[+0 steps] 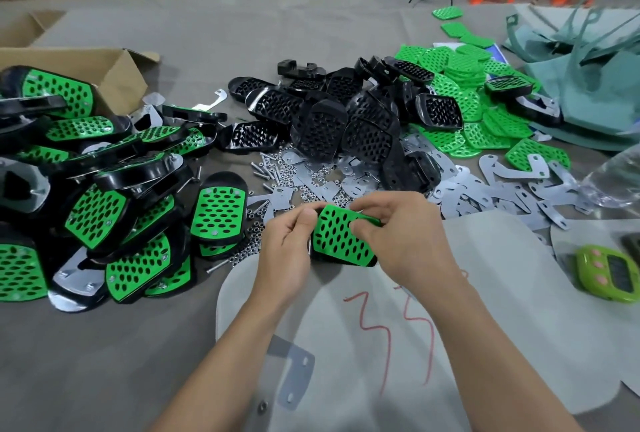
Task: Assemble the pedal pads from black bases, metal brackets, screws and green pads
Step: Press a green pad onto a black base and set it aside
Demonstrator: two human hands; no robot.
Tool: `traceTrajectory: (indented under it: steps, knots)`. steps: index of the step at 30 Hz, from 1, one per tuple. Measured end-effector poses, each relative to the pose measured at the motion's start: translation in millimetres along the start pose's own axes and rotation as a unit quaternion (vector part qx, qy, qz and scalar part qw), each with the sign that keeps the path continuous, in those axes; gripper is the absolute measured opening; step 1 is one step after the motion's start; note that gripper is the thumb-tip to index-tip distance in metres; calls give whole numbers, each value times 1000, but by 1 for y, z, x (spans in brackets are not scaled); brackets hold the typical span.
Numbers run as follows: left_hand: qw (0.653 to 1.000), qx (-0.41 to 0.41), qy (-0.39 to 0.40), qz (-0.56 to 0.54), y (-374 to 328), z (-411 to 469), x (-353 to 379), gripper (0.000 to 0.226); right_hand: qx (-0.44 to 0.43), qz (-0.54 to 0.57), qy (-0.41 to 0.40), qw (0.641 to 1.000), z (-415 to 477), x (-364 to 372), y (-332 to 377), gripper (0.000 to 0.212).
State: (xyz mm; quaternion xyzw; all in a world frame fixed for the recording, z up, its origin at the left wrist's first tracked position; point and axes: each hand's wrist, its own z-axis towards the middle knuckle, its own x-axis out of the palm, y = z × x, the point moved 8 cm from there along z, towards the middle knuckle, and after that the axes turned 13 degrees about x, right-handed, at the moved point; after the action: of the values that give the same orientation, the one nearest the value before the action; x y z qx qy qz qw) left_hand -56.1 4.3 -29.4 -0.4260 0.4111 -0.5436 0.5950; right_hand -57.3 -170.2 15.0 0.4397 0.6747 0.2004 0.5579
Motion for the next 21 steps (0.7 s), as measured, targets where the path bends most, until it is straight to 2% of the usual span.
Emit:
traceTrajectory:
  steps: [5, 7, 16, 19, 21]
  knots:
    - [1000, -6, 1, -2, 2, 0, 1, 31, -5, -130, 13, 991, 6, -3, 18, 21]
    - [1000, -9, 2, -5, 3, 1, 2, 31, -3, -145, 13, 989, 9, -4, 22, 23]
    - [998, -45, 4, -37, 3, -2, 2, 24, 40, -42, -39, 998, 6, -8, 0, 19]
    - [998, -55, 11, -33, 6, -6, 3, 22, 33, -11, -90, 995, -1, -10, -7, 38]
    - [998, -55, 3, -28, 6, -6, 1, 24, 35, -43, -133, 990, -4, -13, -16, 49]
